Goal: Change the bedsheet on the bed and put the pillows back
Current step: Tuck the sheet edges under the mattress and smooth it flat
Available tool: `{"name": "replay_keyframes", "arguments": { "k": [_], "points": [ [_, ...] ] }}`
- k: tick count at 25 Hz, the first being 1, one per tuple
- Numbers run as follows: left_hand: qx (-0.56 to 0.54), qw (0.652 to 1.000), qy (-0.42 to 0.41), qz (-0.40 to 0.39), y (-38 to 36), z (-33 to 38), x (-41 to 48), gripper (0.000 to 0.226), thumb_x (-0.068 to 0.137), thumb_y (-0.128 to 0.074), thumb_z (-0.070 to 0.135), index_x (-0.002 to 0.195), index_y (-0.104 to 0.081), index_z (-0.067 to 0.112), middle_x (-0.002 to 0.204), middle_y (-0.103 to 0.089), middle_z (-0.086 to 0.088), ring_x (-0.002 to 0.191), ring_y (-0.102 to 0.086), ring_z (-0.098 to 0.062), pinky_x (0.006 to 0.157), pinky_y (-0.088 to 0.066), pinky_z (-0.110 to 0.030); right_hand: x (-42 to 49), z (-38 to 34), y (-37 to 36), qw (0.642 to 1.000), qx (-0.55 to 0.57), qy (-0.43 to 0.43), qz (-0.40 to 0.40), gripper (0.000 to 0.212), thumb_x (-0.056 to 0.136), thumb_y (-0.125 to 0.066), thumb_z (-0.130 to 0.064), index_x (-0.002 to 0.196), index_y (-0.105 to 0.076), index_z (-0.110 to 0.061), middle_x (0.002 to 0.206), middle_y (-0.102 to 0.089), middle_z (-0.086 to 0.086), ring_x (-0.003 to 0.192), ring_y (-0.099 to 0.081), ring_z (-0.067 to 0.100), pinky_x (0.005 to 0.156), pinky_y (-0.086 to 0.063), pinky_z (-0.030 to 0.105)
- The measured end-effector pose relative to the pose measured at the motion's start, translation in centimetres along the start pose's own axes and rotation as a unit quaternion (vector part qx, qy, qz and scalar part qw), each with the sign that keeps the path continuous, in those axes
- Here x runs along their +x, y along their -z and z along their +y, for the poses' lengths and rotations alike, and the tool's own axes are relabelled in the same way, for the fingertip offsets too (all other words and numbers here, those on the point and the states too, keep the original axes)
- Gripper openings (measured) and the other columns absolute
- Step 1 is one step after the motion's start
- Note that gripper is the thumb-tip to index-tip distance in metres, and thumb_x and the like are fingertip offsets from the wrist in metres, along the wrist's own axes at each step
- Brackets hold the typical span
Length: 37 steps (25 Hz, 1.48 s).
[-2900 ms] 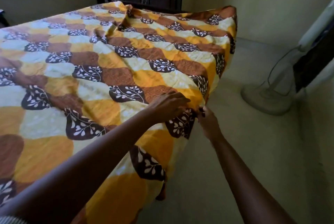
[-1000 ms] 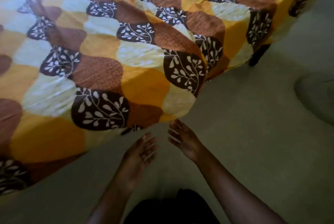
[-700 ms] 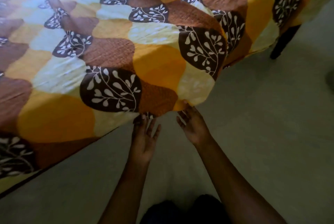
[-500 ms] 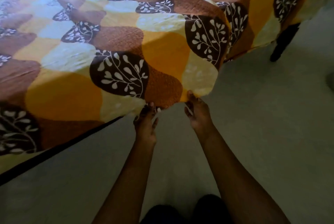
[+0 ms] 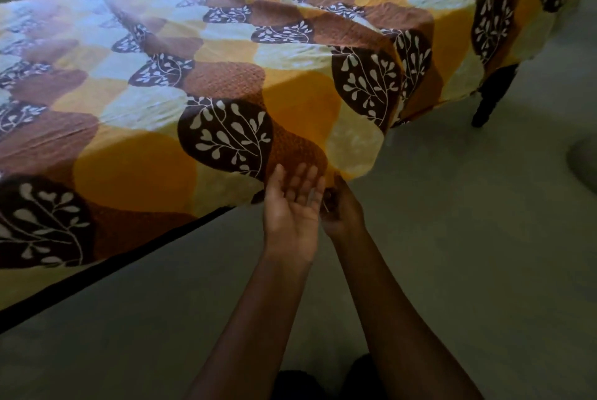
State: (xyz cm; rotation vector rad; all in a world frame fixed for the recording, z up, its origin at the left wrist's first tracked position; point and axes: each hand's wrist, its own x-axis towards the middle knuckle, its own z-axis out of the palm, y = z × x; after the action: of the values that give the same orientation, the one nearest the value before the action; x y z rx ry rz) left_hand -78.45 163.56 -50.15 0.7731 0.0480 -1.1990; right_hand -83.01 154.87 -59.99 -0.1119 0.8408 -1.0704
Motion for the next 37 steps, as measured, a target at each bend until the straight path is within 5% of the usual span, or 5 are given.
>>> {"name": "replay_keyframes", "arguments": {
  "k": [8, 15, 20, 24, 37],
  "points": [
    [-0.144, 0.986, 0.015, -0.078, 2.0, 0.3, 2.4, 0.067, 0.08, -0.047, 0.045, 0.133, -0.042, 0.004, 0.136, -0.05, -0.014, 0.127, -0.045, -0.027, 0.099, -0.039, -0.048, -0.5, -2.7, -0.6, 0.998, -0.043, 0.049, 0.023, 0.017, 0.089, -0.061, -0.012, 0.073, -0.056, -0.01, 0.051, -0.05, 0.002, 0.042, -0.048, 0.008, 0.042, -0.04, 0.021],
    [-0.145, 0.98, 0.018, -0.135, 2.7, 0.7, 2.9, 0.059, 0.083, -0.041, 0.045, 0.127, -0.047, 0.005, 0.131, -0.056, -0.013, 0.123, -0.05, -0.026, 0.099, -0.042, -0.05, -1.8, -3.3, -3.3, 0.968, 0.148, -0.011, -0.204, 0.041, 0.078, -0.045, -0.018, 0.112, -0.054, 0.003, 0.109, -0.06, 0.017, 0.104, -0.058, 0.026, 0.09, -0.049, 0.036],
    [-0.087, 0.989, 0.016, -0.117, 2.8, 1.0, 2.9, 0.053, 0.087, -0.041, 0.04, 0.129, -0.049, 0.01, 0.13, -0.058, -0.009, 0.124, -0.051, -0.024, 0.102, -0.041, -0.05, -1.6, -4.2, -8.8, 0.976, 0.112, 0.0, -0.188, 0.062, 0.096, -0.029, -0.055, 0.141, -0.035, -0.012, 0.138, -0.045, 0.012, 0.126, -0.044, 0.03, 0.096, -0.039, 0.038],
    [0.065, 0.998, 0.025, -0.003, 5.0, 1.8, 2.0, 0.036, 0.094, -0.04, 0.026, 0.125, -0.054, 0.012, 0.126, -0.06, -0.006, 0.117, -0.055, -0.021, 0.097, -0.043, -0.039, -3.2, -2.1, -4.3, 0.994, 0.077, 0.03, -0.066, 0.045, 0.1, -0.036, -0.033, 0.132, -0.046, -0.002, 0.129, -0.054, 0.017, 0.115, -0.054, 0.028, 0.094, -0.044, 0.035],
    [-0.105, 0.99, -0.081, 0.057, 8.2, 5.3, -1.1, 0.044, 0.093, -0.041, 0.032, 0.13, -0.049, 0.008, 0.122, -0.061, -0.011, 0.116, -0.056, -0.024, 0.098, -0.044, -0.04, -3.2, 5.2, -2.5, 0.997, 0.068, -0.035, -0.03, 0.009, 0.092, -0.055, -0.009, 0.099, -0.058, -0.005, 0.081, -0.061, 0.009, 0.057, -0.062, 0.011, 0.046, -0.051, 0.019]
  ]
}}
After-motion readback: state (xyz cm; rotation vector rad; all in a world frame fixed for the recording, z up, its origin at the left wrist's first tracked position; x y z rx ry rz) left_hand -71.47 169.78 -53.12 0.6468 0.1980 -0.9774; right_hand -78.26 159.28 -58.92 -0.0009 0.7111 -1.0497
